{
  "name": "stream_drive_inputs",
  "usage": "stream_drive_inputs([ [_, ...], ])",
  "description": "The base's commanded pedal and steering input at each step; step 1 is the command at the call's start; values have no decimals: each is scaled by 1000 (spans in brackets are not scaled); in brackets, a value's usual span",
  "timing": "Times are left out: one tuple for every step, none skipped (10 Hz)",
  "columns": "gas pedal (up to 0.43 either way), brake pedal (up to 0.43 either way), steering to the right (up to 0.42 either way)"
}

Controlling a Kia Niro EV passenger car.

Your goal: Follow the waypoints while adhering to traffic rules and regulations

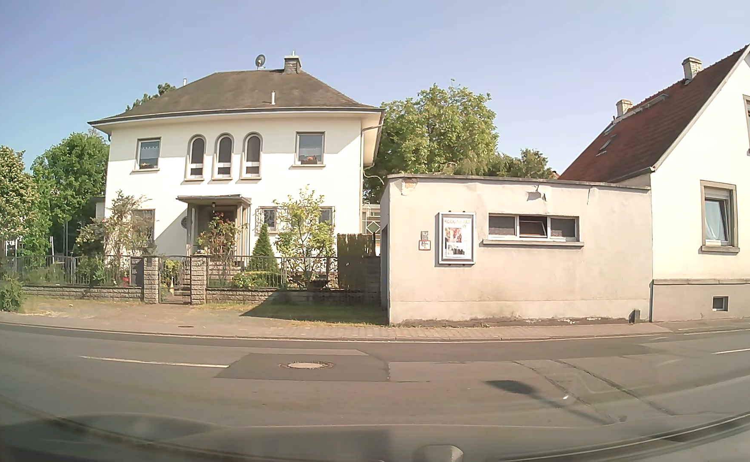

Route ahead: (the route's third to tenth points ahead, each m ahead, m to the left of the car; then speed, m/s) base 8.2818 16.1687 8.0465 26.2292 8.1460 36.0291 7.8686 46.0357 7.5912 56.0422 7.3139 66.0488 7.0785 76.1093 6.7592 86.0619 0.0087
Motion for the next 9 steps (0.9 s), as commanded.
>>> stream_drive_inputs([
  [0, 262, -257],
  [0, 262, -258],
  [0, 262, -257],
  [0, 262, -257],
  [0, 262, -258],
  [0, 262, -259],
  [0, 262, -260],
  [0, 262, -260],
  [0, 262, -260],
])
